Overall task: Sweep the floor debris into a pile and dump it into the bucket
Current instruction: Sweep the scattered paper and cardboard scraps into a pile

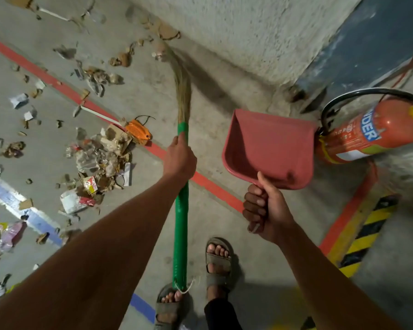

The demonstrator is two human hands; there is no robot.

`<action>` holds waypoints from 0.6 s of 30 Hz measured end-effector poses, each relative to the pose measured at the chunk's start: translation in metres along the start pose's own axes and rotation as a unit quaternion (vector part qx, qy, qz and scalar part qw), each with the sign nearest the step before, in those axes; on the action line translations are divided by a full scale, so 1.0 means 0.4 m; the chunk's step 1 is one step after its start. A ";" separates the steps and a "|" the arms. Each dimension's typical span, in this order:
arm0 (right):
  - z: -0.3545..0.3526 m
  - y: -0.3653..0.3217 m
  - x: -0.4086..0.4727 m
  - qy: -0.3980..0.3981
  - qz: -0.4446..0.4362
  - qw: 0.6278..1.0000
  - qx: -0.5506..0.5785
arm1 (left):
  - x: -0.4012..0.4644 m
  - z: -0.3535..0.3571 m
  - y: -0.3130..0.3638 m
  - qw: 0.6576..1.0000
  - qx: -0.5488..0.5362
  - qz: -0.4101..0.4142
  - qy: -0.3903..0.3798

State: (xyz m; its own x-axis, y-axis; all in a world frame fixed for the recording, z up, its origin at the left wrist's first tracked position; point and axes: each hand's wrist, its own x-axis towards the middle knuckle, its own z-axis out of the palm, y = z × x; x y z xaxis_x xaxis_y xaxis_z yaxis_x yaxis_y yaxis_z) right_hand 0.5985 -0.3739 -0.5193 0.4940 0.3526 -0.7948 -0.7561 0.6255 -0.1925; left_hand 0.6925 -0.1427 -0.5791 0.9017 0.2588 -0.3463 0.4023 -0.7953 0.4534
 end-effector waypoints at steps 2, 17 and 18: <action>0.018 -0.005 0.002 -0.013 -0.001 1.000 0.002 | -0.063 0.008 0.009 0.999 -0.010 0.040 -0.015; 0.019 -0.019 0.048 0.003 0.047 0.998 -0.039 | 0.149 -0.062 -0.008 0.976 0.182 -0.040 -0.116; 0.027 -0.011 0.046 0.004 0.050 0.998 -0.038 | 0.147 -0.088 -0.024 0.976 0.191 -0.042 -0.094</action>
State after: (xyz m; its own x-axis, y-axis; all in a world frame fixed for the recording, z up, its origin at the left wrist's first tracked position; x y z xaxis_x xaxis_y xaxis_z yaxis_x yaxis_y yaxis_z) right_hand 0.6156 -0.3628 -0.5270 0.4114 0.4041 -0.8170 -0.8321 0.5324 -0.1557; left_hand 0.7475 -0.1006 -0.5749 0.8089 0.2556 -0.5294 0.3531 -0.9312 0.0901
